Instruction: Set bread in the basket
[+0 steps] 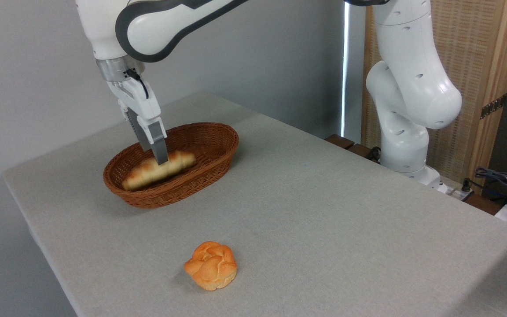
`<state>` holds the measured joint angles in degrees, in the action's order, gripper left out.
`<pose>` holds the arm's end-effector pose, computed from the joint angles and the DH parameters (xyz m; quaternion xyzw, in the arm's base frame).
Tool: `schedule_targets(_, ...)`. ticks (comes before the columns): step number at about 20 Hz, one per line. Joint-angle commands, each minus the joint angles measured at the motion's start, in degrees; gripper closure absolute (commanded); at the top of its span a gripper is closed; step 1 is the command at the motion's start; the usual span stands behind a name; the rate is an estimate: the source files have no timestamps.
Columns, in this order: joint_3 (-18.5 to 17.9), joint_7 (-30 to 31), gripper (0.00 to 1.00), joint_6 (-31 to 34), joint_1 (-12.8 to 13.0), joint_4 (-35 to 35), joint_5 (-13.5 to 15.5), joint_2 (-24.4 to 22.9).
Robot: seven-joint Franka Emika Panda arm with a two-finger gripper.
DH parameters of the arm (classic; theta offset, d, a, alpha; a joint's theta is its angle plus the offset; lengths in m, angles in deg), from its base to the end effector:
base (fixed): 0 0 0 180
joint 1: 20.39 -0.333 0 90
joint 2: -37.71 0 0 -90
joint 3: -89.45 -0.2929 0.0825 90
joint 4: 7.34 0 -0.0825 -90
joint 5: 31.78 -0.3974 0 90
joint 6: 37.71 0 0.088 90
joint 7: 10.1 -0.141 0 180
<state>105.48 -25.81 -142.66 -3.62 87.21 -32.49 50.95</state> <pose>0.5366 -0.3325 0.4164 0.9117 -0.4095 -0.0239 0.0225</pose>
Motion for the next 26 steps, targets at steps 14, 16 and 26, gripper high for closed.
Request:
schedule_targets(14, -15.39, -16.45, 0.0, 8.09, -0.33, -0.69, 1.58, -13.41)
schedule_targets(16, -17.25, -16.45, 0.0, 8.52, -0.59, -0.95, 1.94, -13.77)
schedule_targets(26, -14.0, -22.08, 0.0, 10.99, -13.86, -2.18, 2.3, -14.12)
